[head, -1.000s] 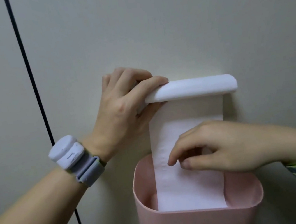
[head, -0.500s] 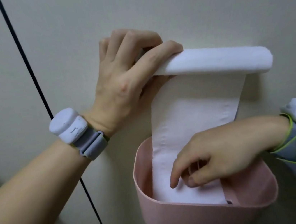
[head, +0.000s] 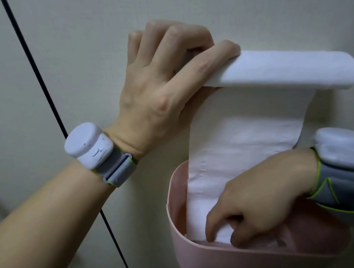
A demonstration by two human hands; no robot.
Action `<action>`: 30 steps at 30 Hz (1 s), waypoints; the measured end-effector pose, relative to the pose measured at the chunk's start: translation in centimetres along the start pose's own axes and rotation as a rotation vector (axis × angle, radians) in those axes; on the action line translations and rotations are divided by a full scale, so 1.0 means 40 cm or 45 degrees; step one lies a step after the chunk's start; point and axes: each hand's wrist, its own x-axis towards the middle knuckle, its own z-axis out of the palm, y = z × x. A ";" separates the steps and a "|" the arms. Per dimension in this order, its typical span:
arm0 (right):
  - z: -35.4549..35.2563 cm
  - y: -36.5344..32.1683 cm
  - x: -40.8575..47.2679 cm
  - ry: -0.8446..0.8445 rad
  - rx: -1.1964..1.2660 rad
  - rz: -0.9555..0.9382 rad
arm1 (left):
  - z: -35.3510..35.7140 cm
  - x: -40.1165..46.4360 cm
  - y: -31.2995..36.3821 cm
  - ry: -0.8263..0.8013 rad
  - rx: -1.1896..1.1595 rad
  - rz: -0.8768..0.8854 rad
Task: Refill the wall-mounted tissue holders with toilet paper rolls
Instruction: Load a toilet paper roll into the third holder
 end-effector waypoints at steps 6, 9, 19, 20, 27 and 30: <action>-0.004 -0.008 -0.009 -0.043 -0.013 0.021 | 0.002 -0.003 -0.009 -0.042 0.000 0.141; -0.012 -0.009 -0.016 -0.014 0.030 0.008 | 0.005 -0.005 -0.010 -0.036 0.010 0.152; -0.006 -0.017 -0.025 -0.026 -0.049 0.066 | 0.009 -0.012 -0.014 -0.043 0.021 0.197; -0.008 -0.013 -0.033 -0.009 -0.027 0.087 | 0.009 -0.013 -0.013 -0.046 0.023 0.203; 0.015 -0.012 -0.054 0.029 -0.047 0.154 | 0.011 -0.014 -0.015 -0.039 0.026 0.217; 0.020 -0.003 -0.066 0.073 -0.080 0.182 | 0.014 -0.015 -0.015 -0.040 0.025 0.216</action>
